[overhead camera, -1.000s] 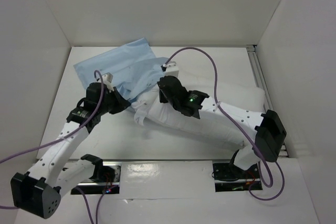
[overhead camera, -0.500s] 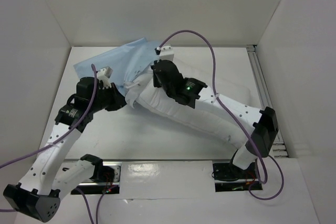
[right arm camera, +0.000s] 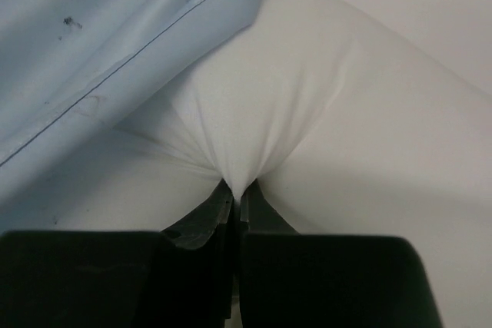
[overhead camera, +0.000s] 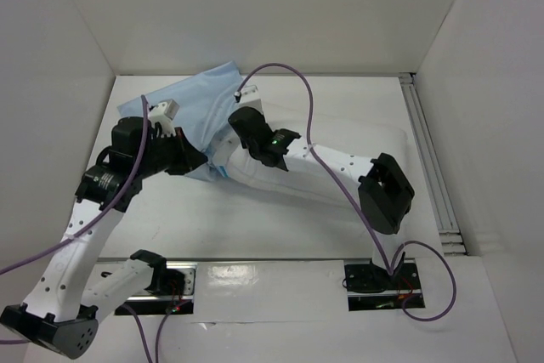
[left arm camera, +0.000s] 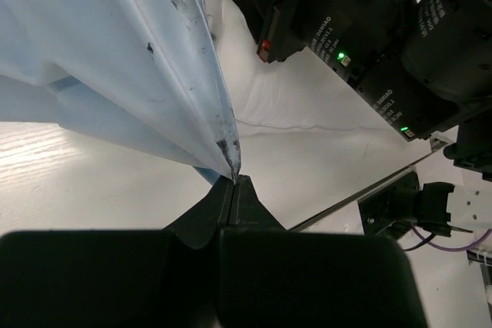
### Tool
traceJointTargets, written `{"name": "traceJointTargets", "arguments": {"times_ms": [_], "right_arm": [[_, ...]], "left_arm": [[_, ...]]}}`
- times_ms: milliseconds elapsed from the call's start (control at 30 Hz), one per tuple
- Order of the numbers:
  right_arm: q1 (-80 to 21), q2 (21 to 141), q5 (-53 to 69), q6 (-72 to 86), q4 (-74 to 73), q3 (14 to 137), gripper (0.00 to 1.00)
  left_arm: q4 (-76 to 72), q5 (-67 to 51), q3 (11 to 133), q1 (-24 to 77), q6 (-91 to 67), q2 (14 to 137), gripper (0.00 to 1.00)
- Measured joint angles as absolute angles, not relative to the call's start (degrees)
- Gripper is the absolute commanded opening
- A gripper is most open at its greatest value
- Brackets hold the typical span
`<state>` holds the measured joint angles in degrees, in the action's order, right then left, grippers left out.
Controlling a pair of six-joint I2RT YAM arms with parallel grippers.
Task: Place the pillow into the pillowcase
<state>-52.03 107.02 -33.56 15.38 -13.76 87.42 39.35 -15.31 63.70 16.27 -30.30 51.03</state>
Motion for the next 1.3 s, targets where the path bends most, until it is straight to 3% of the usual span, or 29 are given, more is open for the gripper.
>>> {"name": "traceJointTargets", "arguments": {"times_ms": [567, 600, 633, 733, 767, 800, 833, 867, 900, 967, 1067, 1133, 1300], "right_arm": [[-51.2, 103.9, -31.1, 19.3, -16.2, 92.4, 0.00], [-51.2, 103.2, -30.7, 20.0, -15.5, 91.3, 0.00], [-51.2, 102.6, -29.9, 20.9, -14.6, 89.6, 0.00], [-51.2, 101.8, -26.9, 23.2, -11.2, 84.3, 0.00], [-51.2, 101.7, -25.8, 23.9, -10.4, 82.4, 0.04], [-51.2, 101.6, -24.9, 24.5, -10.2, 81.0, 0.12], [-51.2, 101.4, -24.0, 25.2, -10.2, 79.9, 0.38], [-51.2, 100.9, -23.4, 25.8, -10.1, 79.3, 0.54], [-51.2, 100.1, -22.8, 26.0, -10.4, 79.0, 0.66], [-51.2, 97.4, -22.2, 25.8, -11.4, 79.0, 0.82], [-51.0, 90.9, -23.3, 25.1, -13.6, 79.0, 0.90], [-50.8, 86.1, -25.1, 24.8, -15.5, 79.0, 0.96], [-44.2, 76.8, -29.9, 24.9, -22.4, 79.2, 1.00]], "left_arm": [[40.4, -24.7, 55.4, 17.3, -28.3, 54.7, 0.00], [41.3, -24.1, 55.9, 17.7, -28.2, 55.1, 0.04], [42.4, -23.6, 56.8, 18.0, -27.9, 55.7, 0.16], [44.9, -21.5, 60.7, 18.4, -27.0, 58.3, 0.62], [45.5, -20.7, 62.4, 18.4, -27.3, 59.0, 0.82], [46.0, -19.9, 64.4, 18.5, -27.1, 59.5, 0.84], [46.6, -19.5, 66.4, 18.5, -27.1, 59.9, 0.84], [46.7, -18.8, 68.8, 18.5, -27.3, 60.2, 0.82], [46.6, -18.2, 71.2, 18.5, -27.4, 60.6, 0.74], [46.6, -17.1, 76.2, 18.5, -27.5, 62.1, 0.68], [45.8, -15.1, 82.7, 18.4, -27.4, 66.4, 0.66], [45.1, -13.6, 85.6, 18.4, -27.4, 69.9, 0.75], [44.7, -6.0, 94.0, 18.4, -27.4, 85.5, 0.82]]}}
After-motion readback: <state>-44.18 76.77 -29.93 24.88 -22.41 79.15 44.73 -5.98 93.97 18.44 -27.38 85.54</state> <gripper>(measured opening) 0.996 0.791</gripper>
